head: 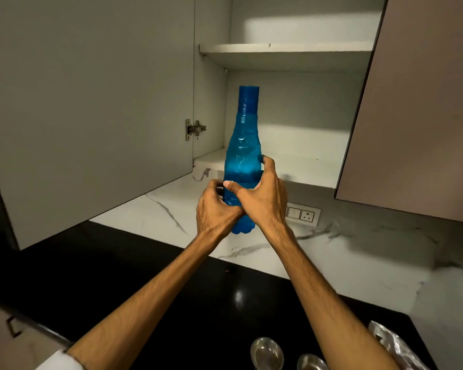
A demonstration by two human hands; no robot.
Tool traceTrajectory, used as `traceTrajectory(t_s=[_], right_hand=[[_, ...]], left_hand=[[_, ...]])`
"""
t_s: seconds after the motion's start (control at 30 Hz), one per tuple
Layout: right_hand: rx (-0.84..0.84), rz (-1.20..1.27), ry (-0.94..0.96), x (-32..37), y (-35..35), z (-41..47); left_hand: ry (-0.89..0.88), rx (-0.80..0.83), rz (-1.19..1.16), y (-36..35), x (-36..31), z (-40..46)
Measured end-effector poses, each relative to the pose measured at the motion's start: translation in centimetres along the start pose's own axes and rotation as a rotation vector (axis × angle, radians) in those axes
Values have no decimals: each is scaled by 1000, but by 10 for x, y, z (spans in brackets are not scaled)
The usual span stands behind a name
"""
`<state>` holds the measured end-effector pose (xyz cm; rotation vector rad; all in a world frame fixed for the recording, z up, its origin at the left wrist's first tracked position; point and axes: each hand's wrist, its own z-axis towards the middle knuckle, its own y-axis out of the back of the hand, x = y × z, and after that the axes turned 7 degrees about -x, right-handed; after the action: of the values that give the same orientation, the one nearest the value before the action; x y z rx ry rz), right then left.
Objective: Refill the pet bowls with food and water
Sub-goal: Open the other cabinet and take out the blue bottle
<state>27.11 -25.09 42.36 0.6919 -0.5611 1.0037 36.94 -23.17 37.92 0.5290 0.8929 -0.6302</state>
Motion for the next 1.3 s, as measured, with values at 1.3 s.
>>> traceTrajectory(t_s=[1.3], right_hand=[[212, 24, -280, -218, -82, -149]], left_hand=[[283, 102, 181, -66, 235, -113]])
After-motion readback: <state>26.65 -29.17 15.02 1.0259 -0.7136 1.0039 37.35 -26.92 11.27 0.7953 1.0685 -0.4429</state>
